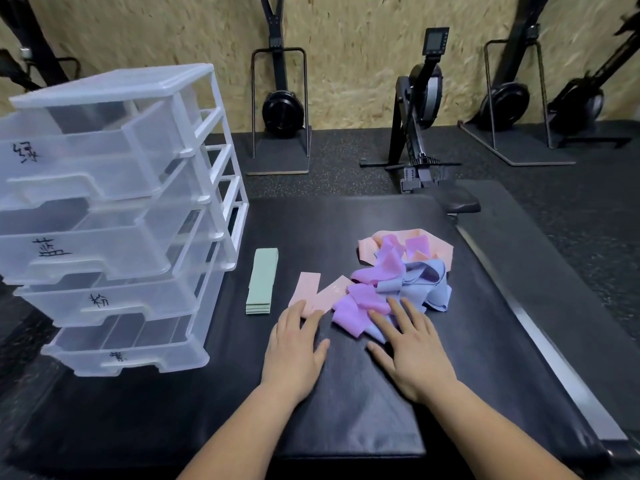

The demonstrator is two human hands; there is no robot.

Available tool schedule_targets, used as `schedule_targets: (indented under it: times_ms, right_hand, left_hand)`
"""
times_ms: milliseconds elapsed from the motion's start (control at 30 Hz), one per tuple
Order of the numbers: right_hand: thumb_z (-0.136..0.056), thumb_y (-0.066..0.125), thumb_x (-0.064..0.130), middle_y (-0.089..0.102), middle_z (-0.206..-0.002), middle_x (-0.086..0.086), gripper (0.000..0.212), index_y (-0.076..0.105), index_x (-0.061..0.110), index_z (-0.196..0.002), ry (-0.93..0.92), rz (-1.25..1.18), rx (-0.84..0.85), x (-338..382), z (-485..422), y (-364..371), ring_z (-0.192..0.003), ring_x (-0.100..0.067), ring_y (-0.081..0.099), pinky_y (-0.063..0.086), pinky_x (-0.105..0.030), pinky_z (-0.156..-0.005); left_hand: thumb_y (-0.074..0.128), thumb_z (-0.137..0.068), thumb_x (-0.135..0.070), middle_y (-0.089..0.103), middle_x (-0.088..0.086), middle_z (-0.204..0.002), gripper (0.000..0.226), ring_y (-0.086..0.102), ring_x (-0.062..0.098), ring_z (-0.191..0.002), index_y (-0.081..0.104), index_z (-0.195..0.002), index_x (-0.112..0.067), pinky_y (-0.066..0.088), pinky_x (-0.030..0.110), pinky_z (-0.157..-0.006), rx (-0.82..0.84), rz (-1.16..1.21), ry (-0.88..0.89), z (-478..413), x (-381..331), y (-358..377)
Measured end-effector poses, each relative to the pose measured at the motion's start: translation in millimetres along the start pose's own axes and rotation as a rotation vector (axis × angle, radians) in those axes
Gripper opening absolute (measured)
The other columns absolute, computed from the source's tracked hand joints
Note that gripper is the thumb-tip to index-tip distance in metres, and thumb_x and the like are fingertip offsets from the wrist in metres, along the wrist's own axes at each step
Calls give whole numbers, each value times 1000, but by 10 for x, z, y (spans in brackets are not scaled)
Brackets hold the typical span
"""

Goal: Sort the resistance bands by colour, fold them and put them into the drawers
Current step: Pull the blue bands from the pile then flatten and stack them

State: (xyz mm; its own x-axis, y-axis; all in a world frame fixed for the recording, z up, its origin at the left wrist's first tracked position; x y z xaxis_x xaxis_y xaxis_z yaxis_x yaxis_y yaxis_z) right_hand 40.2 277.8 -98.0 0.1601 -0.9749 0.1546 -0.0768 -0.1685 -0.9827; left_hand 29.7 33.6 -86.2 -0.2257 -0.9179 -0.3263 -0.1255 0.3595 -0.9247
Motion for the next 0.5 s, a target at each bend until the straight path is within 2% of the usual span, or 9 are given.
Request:
schedule_targets:
  times_ms: [100,200,333,433,500]
  right_hand:
    - [-103,28,70,12,-176,1,63,34,44,-161,-12,-28,-73,16,28,-48,-163,-26,5,10,-46,-130]
    - [-105,43,57,24,-173,-4,55,45,39,-157,-53,-89,-219,-5,56,-64,-157,-31,24,25,-48,-127]
    - [-101,55,35,35,-165,-12,46,60,26,-146,45,-199,-416,-80,59,-83,-149,-37,37,36,-49,-119]
    - [-98,52,28,48,-157,-6,45,58,21,-143,163,-155,-386,-119,38,-46,-148,-35,38,38,-48,-118]
    - [-97,54,27,60,-143,4,41,59,25,-137,203,-153,-359,-151,26,-38,-140,-32,45,42,-48,-112]
  left_hand:
    - [51,-102,-53,31,2,-165,55,30,25,-154,45,-152,-29,31,44,-125,-76,-12,47,-4,-30,96]
    - [59,-101,-46,38,6,-164,54,34,30,-155,53,-149,-23,34,49,-123,-170,-69,158,32,-96,181]
    - [57,-99,-41,47,11,-160,52,39,32,-153,60,-145,-17,38,50,-119,-244,-135,311,18,-152,223]
    - [56,-101,-40,47,11,-160,50,40,31,-153,61,-145,-16,40,49,-118,-242,-141,356,12,-166,248]
    - [56,-101,-39,48,11,-159,49,41,32,-152,62,-144,-16,39,49,-119,-249,-146,352,21,-159,246]
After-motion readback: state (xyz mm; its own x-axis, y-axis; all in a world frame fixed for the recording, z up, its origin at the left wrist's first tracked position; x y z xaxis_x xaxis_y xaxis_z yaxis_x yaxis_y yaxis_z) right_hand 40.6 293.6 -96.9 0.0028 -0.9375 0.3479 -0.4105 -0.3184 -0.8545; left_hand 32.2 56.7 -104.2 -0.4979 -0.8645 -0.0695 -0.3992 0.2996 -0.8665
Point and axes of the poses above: each hand's wrist, its own z-axis away from the middle knuckle, its own y-axis out of the palm, x = y × z, the point moved 3 cm from there along -z, towards the middle knuckle
